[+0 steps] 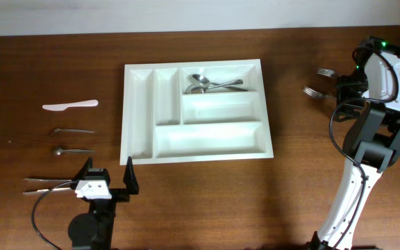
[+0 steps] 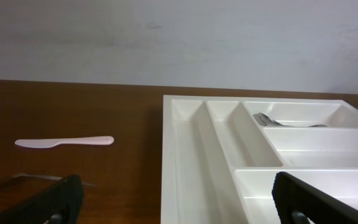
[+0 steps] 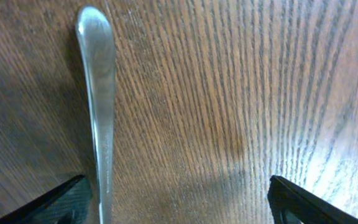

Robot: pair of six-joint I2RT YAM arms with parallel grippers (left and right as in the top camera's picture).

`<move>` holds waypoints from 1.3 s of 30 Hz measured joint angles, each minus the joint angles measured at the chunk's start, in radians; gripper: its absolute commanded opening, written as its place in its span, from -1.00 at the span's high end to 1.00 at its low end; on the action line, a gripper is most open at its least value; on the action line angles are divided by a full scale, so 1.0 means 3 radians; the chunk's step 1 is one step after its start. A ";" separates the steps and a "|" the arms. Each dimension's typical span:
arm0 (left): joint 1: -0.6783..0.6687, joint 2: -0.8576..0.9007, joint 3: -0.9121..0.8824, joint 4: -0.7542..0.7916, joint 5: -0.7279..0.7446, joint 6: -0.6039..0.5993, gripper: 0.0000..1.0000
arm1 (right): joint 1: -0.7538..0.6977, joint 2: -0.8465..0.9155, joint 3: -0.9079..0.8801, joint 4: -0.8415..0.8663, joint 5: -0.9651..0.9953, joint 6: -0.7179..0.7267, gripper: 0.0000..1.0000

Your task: Pack container

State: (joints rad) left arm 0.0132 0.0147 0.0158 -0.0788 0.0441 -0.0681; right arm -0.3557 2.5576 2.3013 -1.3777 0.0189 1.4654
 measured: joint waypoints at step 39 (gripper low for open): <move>0.0000 0.0000 0.0000 0.0000 0.0001 0.0000 -0.98 | 0.0000 -0.0024 -0.0177 0.0098 0.0011 0.0003 0.28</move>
State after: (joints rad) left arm 0.0132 0.0147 0.0158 -0.0788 0.0444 -0.0681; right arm -0.3557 2.5504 2.2482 -1.3483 0.0223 1.4662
